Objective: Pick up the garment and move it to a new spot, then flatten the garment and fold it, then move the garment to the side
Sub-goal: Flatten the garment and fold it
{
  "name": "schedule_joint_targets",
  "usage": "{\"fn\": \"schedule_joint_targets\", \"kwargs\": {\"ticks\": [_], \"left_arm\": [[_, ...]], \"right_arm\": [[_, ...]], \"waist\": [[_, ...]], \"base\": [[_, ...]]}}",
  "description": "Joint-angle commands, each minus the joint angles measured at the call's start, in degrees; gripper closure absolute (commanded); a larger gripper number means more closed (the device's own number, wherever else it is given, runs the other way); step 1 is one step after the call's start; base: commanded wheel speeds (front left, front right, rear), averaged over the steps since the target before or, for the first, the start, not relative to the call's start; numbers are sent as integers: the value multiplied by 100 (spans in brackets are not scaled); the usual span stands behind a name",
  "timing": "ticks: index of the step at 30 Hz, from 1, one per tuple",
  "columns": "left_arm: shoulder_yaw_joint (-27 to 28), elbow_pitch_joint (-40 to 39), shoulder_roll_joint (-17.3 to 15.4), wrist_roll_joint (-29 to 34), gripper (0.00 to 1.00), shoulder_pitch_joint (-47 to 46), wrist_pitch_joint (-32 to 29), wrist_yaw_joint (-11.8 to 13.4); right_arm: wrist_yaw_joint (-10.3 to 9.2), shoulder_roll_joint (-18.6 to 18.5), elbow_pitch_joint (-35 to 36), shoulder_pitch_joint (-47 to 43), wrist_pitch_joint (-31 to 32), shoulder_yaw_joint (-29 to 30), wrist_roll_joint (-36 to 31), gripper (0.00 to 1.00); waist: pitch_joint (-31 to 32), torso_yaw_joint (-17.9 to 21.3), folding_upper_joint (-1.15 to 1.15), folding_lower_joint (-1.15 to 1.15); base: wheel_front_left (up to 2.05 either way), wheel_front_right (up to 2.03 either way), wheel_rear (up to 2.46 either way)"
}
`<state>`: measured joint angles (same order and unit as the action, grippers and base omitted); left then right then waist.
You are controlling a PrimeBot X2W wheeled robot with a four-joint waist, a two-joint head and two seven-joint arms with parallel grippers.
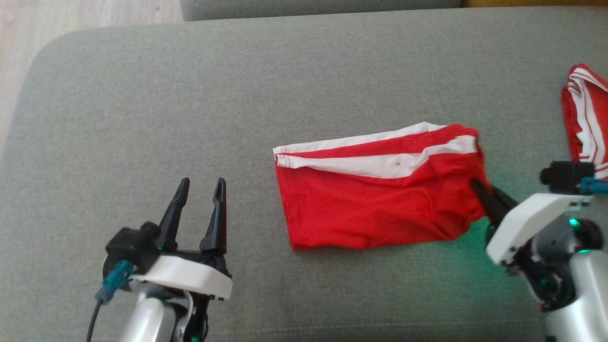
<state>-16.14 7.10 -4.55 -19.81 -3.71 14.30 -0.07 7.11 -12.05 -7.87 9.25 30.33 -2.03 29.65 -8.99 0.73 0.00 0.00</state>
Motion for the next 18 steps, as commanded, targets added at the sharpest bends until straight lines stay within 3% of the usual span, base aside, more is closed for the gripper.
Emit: {"fn": "schedule_joint_targets", "kwargs": {"ticks": [1,10,18], "left_arm": [[201,-171,10,48,0,-196,70,-31],[243,-134,25,77,0,-207,70,-67],[247,-152,56,79,0,-239,70,-81]], "right_arm": [[37,-24,308,87,11,-139,77,100],[37,465,941,20,-68,-894,418,100],[37,812,296,378,-460,-1444,360,100]], "waist": [[10,-17,0,0],[102,-236,0,0],[48,-509,0,0]], "base": [[0,0,0],[0,0,0],[0,0,0]]}}
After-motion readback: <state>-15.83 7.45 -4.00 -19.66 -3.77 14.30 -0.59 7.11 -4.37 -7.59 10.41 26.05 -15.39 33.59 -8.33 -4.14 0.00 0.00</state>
